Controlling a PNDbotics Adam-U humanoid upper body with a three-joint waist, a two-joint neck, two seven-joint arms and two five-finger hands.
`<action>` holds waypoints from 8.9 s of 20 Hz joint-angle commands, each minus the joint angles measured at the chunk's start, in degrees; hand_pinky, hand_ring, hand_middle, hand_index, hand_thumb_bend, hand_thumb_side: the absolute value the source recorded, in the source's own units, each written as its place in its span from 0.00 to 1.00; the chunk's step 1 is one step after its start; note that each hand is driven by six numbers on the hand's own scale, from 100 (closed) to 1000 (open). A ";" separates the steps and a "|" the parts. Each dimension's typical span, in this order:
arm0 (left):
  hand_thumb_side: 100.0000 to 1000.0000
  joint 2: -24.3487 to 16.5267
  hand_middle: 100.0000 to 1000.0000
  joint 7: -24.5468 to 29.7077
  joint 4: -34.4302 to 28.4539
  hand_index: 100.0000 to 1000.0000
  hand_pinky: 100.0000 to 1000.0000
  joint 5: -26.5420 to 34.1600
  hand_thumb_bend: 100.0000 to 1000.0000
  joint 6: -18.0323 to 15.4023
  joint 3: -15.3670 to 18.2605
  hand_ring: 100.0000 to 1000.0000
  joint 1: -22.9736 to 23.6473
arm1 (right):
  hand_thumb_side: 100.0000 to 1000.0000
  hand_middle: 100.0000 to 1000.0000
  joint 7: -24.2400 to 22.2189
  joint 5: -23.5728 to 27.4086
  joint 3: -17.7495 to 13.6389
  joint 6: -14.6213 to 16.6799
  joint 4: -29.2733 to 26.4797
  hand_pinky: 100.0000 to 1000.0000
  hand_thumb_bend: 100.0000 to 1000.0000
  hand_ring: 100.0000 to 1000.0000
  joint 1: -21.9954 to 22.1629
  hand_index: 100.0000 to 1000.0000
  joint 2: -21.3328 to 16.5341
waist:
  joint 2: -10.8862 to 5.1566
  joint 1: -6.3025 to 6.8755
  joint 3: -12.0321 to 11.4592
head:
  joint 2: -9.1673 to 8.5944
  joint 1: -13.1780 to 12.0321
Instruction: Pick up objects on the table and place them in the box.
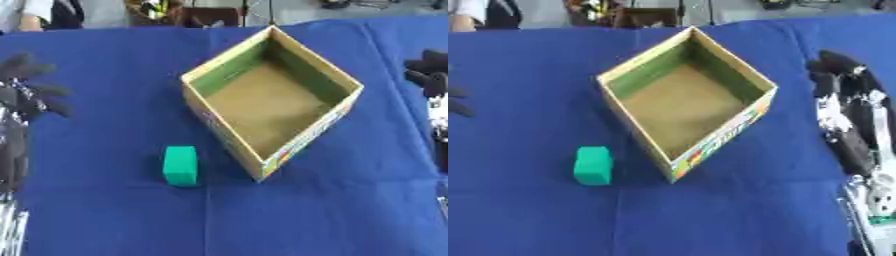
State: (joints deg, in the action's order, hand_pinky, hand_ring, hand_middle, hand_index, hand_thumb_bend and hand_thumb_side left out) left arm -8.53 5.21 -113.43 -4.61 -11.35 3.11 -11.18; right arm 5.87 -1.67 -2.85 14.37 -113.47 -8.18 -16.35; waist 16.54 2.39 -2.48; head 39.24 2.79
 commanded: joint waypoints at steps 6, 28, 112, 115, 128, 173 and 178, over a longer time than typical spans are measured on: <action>1.00 -0.35 0.73 0.22 -1.16 0.91 0.46 0.05 0.00 0.13 0.09 0.62 -0.31 | 0.53 0.64 0.00 0.39 -0.48 -0.56 -1.12 0.83 0.00 0.80 -0.85 0.80 -1.01 | -1.33 0.14 0.01 | 1.44 0.05; 1.00 -20.31 0.81 10.92 1.32 1.00 0.65 -12.98 0.00 11.63 -9.34 0.75 -9.59 | 0.54 0.64 -0.38 0.11 -0.30 -1.03 -1.12 0.83 0.00 0.81 0.22 0.80 -2.53 | -2.46 2.09 -0.51 | 2.84 0.72; 0.82 -24.33 0.72 38.66 27.43 0.92 0.67 -38.88 0.58 9.15 -35.93 0.80 -31.44 | 0.52 0.62 -3.38 1.20 0.97 -3.44 -1.12 0.84 0.00 0.81 0.15 0.77 -0.64 | -2.59 2.24 1.33 | 0.10 0.51; 0.82 -24.08 0.72 37.54 27.99 0.92 0.67 -39.54 0.58 8.60 -35.95 0.80 -31.41 | 0.52 0.62 -3.45 1.16 0.98 -3.51 -1.12 0.84 0.00 0.81 0.14 0.77 -0.57 | -2.56 2.24 1.32 | 0.09 0.49; 0.79 -23.25 0.49 32.55 26.39 0.70 0.45 -42.25 0.32 7.49 -36.37 0.62 -31.40 | 0.53 0.62 -3.43 0.35 0.73 -4.05 -1.12 0.84 0.00 0.81 0.33 0.77 -0.07 | -2.08 2.30 1.39 | 0.27 0.47; 0.61 -30.07 0.27 27.37 15.77 0.48 0.03 -35.75 0.00 12.87 -23.05 0.34 -42.96 | 0.52 0.62 -3.36 1.44 0.97 -2.19 -1.12 0.85 0.00 0.81 -0.53 0.78 -1.84 | -2.11 3.48 3.77 | -0.61 -0.12; 0.61 -25.34 0.26 26.33 22.58 0.47 0.02 -39.54 0.00 12.24 -21.74 0.33 -47.72 | 0.52 0.62 -3.69 1.71 1.22 -1.96 -1.12 0.85 0.00 0.81 -1.07 0.78 -1.97 | -1.65 3.74 4.86 | -0.95 -0.81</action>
State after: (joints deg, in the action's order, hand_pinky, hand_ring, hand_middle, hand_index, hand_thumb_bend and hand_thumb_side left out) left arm -33.98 31.92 -91.97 -43.05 1.10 -20.08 -57.59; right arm 2.39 -0.40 -1.72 12.22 -113.47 -8.64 -16.98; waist 15.79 6.34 2.49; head 38.91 2.32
